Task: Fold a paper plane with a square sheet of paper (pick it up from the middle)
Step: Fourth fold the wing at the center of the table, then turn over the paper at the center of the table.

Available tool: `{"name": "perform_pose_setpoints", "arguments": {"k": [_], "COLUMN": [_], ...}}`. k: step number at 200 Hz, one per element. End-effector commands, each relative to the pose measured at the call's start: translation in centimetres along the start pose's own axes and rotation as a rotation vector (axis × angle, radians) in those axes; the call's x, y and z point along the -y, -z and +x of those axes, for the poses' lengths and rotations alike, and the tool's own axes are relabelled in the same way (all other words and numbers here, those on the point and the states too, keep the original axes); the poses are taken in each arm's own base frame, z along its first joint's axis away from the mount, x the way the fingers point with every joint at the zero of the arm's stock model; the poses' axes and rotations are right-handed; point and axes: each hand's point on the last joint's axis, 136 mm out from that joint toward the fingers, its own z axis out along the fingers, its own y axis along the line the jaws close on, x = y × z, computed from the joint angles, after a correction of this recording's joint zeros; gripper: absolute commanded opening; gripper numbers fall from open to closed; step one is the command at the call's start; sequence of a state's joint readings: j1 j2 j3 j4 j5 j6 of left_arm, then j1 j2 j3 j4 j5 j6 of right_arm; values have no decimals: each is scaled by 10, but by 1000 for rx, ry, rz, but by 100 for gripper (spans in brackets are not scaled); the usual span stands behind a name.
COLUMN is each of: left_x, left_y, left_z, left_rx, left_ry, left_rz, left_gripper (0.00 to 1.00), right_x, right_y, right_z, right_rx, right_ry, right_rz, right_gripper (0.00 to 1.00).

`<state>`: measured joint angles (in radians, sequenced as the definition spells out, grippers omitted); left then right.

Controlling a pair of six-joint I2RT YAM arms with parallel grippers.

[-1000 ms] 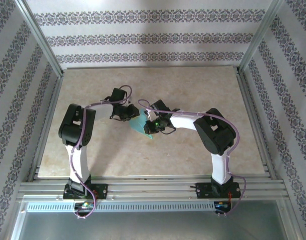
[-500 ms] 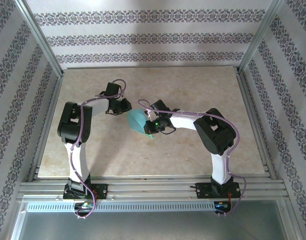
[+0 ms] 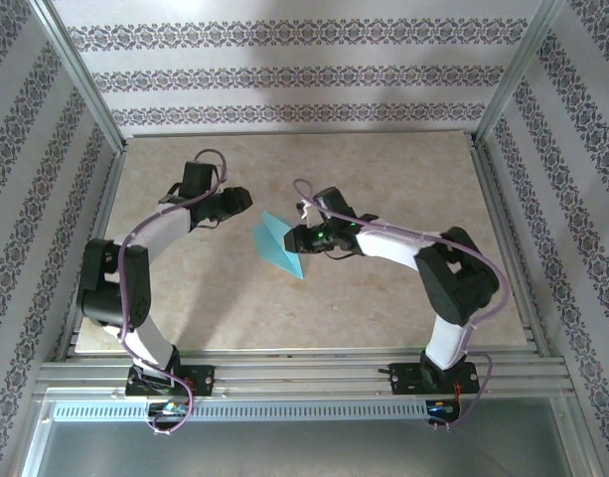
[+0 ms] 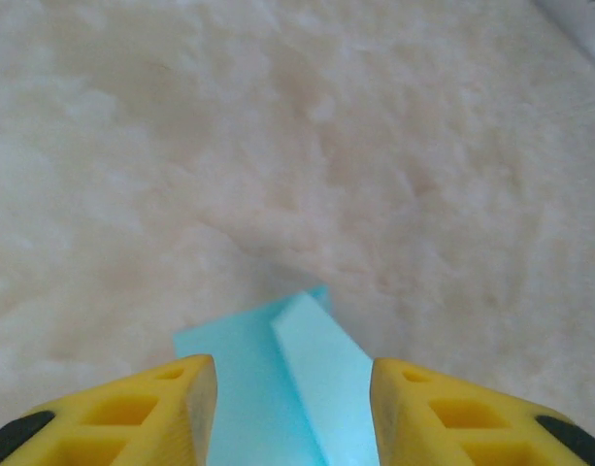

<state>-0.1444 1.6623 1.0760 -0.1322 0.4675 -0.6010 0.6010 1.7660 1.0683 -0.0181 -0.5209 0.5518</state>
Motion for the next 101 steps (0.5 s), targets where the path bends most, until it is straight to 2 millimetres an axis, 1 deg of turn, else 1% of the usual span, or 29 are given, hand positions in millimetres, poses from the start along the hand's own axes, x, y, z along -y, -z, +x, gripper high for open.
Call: {"name": "perform_pose_setpoints", "arguments": {"k": [1, 21, 41, 54, 68, 81, 92, 101], "left_x": [11, 23, 32, 33, 32, 26, 24, 27], "left_y": [-5, -7, -14, -20, -28, -36, -43, -47], "left_z": [29, 48, 68, 80, 88, 96, 100, 102], "left_rx": [-56, -75, -89, -108, -128, -154, -171, -177], "left_ry": [123, 184, 194, 195, 206, 223, 221, 216], "left_rz": [138, 232, 294, 310, 311, 278, 254, 257], "left_gripper": [48, 50, 51, 52, 52, 51, 51, 50], "right_x": [7, 26, 36, 38, 39, 43, 45, 46], "right_y": [20, 25, 24, 22, 21, 20, 21, 23], "right_z": [-19, -19, -16, -15, -15, -15, -14, -16], "right_rx": [122, 143, 149, 147, 149, 153, 160, 169], "right_ry": [-26, -47, -61, -68, -77, -89, -98, -97], "right_rz": [7, 57, 82, 83, 83, 98, 109, 117], "right_gripper": [35, 41, 44, 45, 45, 45, 45, 46]}}
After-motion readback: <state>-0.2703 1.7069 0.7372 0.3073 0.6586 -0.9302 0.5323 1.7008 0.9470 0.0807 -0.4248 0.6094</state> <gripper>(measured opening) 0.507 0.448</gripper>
